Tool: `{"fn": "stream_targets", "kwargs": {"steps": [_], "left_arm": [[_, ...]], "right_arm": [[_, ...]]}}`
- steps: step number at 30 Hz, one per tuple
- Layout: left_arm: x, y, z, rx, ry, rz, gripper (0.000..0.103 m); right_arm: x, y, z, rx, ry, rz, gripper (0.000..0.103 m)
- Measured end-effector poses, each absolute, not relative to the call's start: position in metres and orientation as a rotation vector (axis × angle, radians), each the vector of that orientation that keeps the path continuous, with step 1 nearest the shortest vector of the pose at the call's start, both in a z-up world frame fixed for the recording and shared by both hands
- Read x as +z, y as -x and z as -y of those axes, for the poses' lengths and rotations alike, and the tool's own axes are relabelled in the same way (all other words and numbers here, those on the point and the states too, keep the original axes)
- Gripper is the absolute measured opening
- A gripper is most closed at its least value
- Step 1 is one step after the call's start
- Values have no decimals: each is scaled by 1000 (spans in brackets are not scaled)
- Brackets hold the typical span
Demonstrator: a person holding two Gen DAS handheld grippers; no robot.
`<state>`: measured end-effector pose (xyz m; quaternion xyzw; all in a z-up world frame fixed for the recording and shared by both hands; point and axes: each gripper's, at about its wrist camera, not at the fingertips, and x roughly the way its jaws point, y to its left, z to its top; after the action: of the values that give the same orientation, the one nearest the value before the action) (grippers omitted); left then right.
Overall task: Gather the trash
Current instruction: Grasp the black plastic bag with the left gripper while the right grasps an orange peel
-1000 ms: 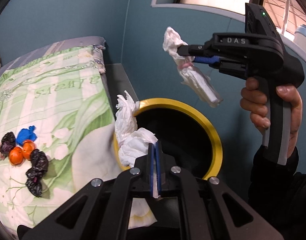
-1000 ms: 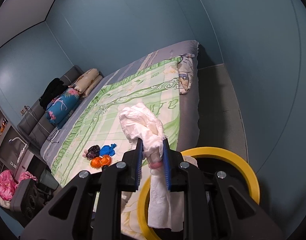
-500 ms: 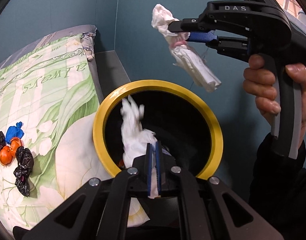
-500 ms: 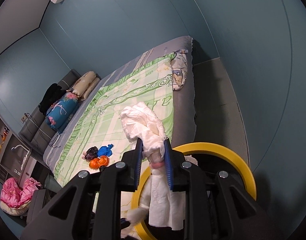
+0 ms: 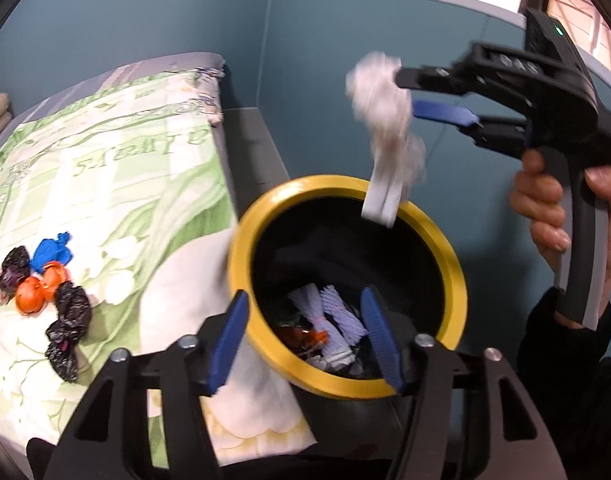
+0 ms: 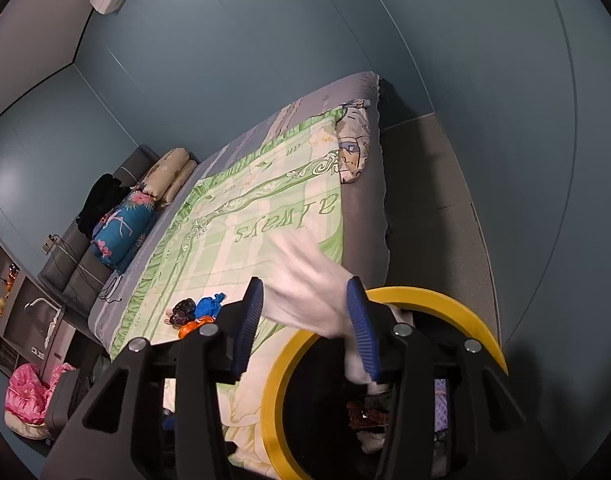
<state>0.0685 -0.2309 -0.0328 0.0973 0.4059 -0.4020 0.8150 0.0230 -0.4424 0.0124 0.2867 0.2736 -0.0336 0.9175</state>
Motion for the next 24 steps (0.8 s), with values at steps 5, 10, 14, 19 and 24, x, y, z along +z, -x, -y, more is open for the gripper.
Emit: {"fn": "stream_targets", "kwargs": {"steps": [5, 10, 14, 19, 24], "left_arm": [[-28, -83, 206, -797, -175, -854, 60], [-24, -98, 182, -736, -152, -841, 63], [-24, -109, 160, -674, -145, -827, 65], [-28, -123, 131, -601, -133, -827, 66], [-38, -143, 100, -530, -101, -843, 66]], "right_arm": [[18, -21, 439, -63, -575, -552, 46], [22, -23, 431, -39, -547, -560, 46], [25, -34, 415, -4, -517, -581, 50], [29, -55, 388, 47, -466, -611, 50], [32, -77, 361, 99, -421, -650, 50]]}}
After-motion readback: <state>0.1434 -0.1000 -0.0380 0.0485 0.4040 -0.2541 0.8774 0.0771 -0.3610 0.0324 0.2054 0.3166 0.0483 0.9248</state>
